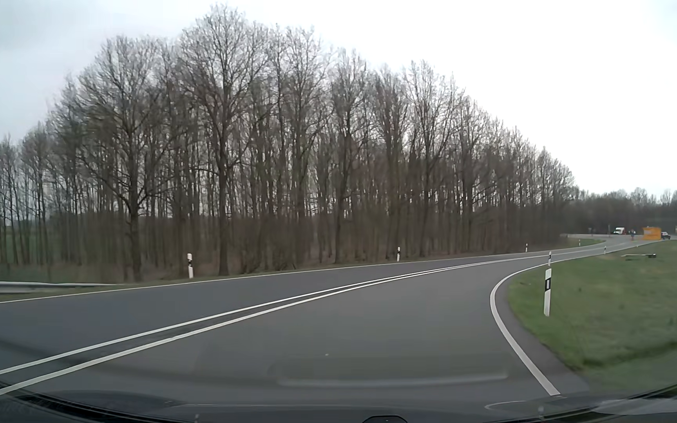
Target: Follow the waypoints while adhering to traffic rules and regulations
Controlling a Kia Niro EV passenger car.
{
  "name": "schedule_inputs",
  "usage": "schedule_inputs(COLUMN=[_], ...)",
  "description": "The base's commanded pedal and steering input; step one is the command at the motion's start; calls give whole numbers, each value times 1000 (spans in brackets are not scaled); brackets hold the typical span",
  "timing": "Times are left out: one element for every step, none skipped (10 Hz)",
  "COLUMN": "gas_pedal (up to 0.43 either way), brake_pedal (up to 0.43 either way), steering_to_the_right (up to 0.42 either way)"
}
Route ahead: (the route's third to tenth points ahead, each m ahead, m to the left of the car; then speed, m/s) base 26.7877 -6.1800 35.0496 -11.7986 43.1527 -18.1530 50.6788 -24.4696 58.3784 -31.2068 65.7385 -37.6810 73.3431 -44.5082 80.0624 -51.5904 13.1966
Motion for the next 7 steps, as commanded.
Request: schedule_inputs(gas_pedal=[157, 157, 157, 157, 157, 157, 150], brake_pedal=[0, 0, 0, 0, 0, 0, 0], steering_to_the_right=[99, 98, 98, 97, 97, 97, 97])
